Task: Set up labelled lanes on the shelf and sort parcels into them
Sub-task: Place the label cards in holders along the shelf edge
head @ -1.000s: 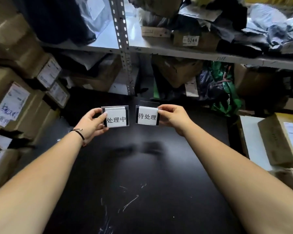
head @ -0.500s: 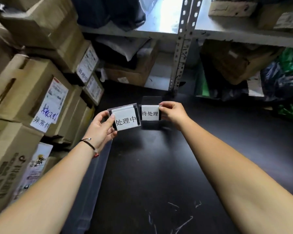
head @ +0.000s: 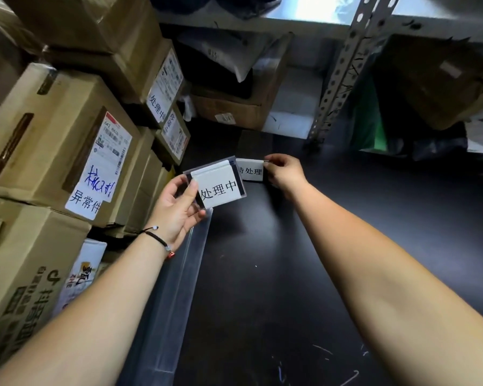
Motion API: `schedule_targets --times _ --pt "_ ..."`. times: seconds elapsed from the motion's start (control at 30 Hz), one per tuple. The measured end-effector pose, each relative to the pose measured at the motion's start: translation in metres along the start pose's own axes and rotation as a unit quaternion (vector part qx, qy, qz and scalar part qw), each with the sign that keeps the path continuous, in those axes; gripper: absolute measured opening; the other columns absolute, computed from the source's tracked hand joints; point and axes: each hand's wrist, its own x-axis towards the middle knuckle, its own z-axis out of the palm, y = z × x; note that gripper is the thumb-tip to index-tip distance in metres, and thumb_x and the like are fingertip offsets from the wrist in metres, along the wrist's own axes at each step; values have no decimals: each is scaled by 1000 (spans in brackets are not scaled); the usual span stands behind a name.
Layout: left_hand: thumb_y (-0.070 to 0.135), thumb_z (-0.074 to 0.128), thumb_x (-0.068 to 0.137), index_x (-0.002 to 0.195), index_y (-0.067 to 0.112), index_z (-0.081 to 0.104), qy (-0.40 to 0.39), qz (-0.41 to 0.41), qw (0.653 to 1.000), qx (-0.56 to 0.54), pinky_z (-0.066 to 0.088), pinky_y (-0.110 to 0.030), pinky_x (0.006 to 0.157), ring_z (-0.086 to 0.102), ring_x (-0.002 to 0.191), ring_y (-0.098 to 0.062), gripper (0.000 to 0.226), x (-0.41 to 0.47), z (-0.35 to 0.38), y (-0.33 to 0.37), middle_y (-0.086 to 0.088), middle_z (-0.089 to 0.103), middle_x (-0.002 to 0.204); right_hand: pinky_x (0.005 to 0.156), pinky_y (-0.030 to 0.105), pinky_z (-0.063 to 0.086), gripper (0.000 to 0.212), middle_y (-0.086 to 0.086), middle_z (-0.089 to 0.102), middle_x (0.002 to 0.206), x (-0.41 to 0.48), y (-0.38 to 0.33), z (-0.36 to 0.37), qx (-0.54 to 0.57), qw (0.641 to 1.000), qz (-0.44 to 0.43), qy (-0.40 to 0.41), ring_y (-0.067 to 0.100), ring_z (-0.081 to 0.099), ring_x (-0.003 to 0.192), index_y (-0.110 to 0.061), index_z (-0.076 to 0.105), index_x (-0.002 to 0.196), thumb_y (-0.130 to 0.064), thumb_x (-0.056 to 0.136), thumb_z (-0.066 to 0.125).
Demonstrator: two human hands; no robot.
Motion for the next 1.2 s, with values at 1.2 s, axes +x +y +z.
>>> schedule_targets --times 1.2 --pt "27 58 99 103 17 62 -185 128 966 128 59 -24 64 66 79 -13 11 -260 232 80 -6 72 97 54 11 46 25 -1 60 80 -360 -167 -267 -1 965 -252 67 6 56 64 -11 62 106 -11 87 78"
